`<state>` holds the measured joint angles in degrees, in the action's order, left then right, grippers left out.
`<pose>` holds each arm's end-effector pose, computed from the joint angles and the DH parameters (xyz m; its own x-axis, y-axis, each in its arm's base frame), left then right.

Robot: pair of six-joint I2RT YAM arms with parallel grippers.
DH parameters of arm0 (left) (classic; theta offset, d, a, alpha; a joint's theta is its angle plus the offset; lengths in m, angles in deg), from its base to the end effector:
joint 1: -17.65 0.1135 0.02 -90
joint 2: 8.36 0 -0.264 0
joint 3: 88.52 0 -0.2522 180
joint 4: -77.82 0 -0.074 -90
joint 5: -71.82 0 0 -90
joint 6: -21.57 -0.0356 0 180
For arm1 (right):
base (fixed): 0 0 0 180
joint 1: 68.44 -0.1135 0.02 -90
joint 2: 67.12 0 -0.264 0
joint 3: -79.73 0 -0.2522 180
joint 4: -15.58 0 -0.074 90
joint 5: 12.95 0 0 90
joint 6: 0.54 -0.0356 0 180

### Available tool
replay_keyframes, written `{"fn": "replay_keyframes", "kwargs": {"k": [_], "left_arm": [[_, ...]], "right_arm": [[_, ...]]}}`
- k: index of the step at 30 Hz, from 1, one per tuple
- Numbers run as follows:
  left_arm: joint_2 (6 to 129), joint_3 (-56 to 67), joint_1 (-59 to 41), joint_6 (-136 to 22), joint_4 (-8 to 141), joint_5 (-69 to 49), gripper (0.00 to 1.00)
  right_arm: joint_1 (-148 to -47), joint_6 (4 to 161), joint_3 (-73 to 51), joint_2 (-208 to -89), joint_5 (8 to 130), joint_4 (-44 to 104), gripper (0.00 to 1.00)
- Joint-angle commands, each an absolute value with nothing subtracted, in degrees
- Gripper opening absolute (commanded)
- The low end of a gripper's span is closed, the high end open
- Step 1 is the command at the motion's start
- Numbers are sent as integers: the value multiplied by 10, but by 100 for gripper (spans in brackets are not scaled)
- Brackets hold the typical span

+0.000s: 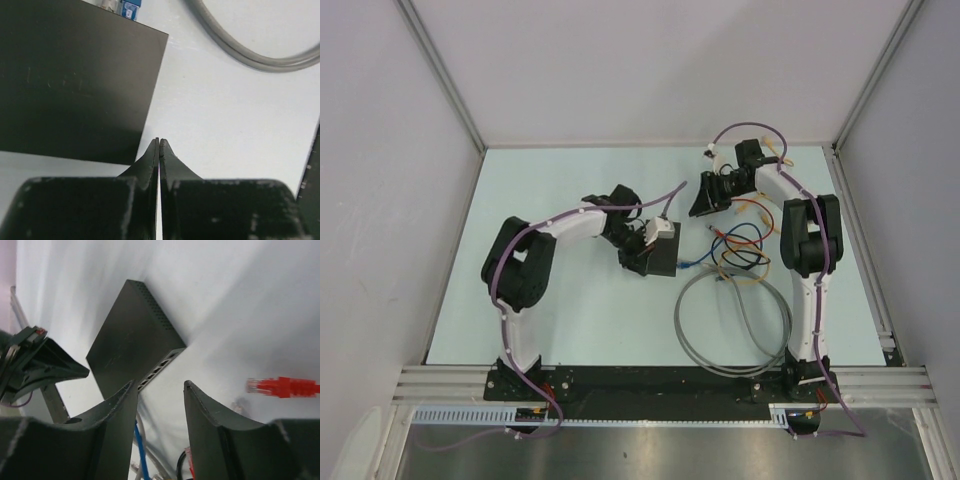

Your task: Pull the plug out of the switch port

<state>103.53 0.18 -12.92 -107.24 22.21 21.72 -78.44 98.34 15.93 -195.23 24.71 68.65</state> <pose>0.3144 -0.2123 0.1714 -0.3245 0.7501 -0.5763 0.9307 0.1445 -0.3359 0.4582 0.1094 0.1824 -0.8144 -0.2394 -0.5286 -0.5684 0.5127 0.6435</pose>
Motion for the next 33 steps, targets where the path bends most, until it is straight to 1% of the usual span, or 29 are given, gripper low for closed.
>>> {"fn": "replay_keyframes", "kwargs": {"k": [1, 3, 4, 7, 11, 13, 14, 15, 16, 17, 19, 20, 23, 24, 27, 29, 30, 33], "left_arm": [[1052, -17, -145, -1074, 277, 142, 2], [1067, -25, -145, -1047, 306, 104, 2], [1070, -37, -143, -1032, 314, 72, 1], [1069, -47, -132, -1017, 347, 49, 0], [1041, -57, -110, -1041, 342, 98, 1], [1036, -83, -96, -1083, 272, 158, 3], [1037, -94, -92, -1093, 221, 174, 5], [1039, -112, -87, -1104, 200, 186, 6], [1043, -119, -85, -1106, 183, 195, 6], [1044, -123, -84, -1104, 170, 209, 7], [1047, -123, -82, -1076, 178, 219, 7], [1048, -119, -82, -1059, 205, 218, 6], [1071, -119, -82, -963, 255, 203, 5], [1082, -133, -82, -920, 257, 192, 5], [1120, -156, -80, -855, 266, 194, 4], [1130, -155, -81, -829, 291, 183, 2], [1141, -156, -84, -816, 293, 156, 0], [1153, -149, -97, -835, 287, 108, 0]], "right_arm": [[-784, 939, 162, -1924, 295, 645, 49], [-782, 925, 161, -1927, 298, 641, 51], [-779, 924, 163, -1931, 298, 649, 54], [-782, 966, 166, -1933, 288, 676, 57], [-779, 989, 155, -1939, 272, 686, 60], [-779, 996, 145, -1941, 255, 685, 64], [-781, 1001, 145, -1945, 227, 690, 64], [-782, 1006, 146, -1948, 215, 696, 64], [-783, 1011, 147, -1956, 209, 704, 61], [-787, 1012, 144, -1959, 211, 704, 60], [-791, 1015, 142, -1967, 212, 705, 60], [-794, 1015, 141, -1971, 213, 704, 60], [-799, 1010, 138, -1985, 212, 695, 59], [-800, 1011, 140, -1988, 209, 695, 58], [-800, 1032, 148, -2008, 204, 718, 53], [-800, 1042, 153, -2018, 199, 729, 51], [-800, 1052, 157, -2026, 199, 739, 50], [-800, 1058, 161, -2037, 202, 743, 51]]}}
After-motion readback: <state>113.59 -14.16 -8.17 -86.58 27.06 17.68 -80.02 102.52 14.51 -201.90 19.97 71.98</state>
